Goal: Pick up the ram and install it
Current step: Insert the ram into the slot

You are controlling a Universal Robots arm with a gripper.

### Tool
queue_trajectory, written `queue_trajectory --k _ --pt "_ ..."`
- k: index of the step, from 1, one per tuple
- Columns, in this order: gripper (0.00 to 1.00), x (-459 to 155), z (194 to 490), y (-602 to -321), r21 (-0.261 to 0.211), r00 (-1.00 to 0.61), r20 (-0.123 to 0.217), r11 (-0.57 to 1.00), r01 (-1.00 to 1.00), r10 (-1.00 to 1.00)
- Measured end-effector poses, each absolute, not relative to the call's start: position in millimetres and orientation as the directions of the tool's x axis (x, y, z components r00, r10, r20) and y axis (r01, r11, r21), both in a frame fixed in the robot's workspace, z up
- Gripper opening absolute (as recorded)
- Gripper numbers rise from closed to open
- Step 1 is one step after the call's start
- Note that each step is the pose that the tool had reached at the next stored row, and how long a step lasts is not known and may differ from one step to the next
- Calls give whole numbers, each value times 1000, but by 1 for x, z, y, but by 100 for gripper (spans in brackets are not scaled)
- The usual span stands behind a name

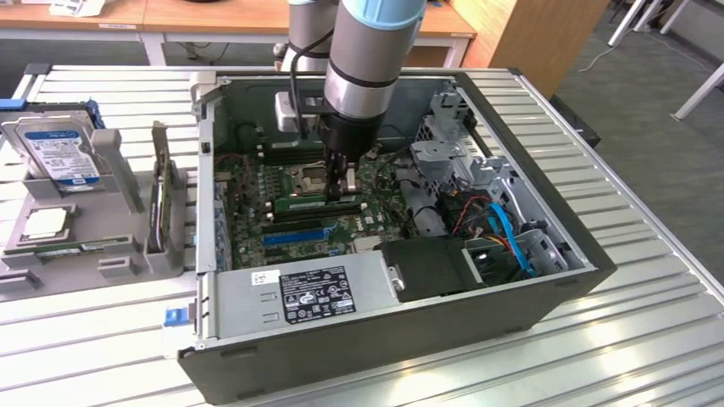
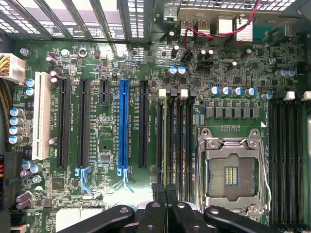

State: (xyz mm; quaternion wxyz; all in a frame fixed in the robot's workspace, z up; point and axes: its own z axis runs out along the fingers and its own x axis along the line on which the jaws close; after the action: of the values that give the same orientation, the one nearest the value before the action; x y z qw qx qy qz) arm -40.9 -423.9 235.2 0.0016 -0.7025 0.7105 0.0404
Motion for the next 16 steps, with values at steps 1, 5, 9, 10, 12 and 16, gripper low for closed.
queue_trajectory --k 1,5,9,10,12,16 --pt "11 -41 235 -424 55 -13 -59 10 -998 -998" --pt "11 -41 233 -424 55 -13 -59 10 -998 -998" --pt "11 -41 233 -424 55 -13 -59 10 -998 -998" --pt "11 -41 233 -424 55 -13 -59 10 -998 -998" --pt "11 -41 233 -424 55 -13 -59 10 -998 -998" --pt "11 -41 233 -424 55 -13 -59 10 -998 -998"
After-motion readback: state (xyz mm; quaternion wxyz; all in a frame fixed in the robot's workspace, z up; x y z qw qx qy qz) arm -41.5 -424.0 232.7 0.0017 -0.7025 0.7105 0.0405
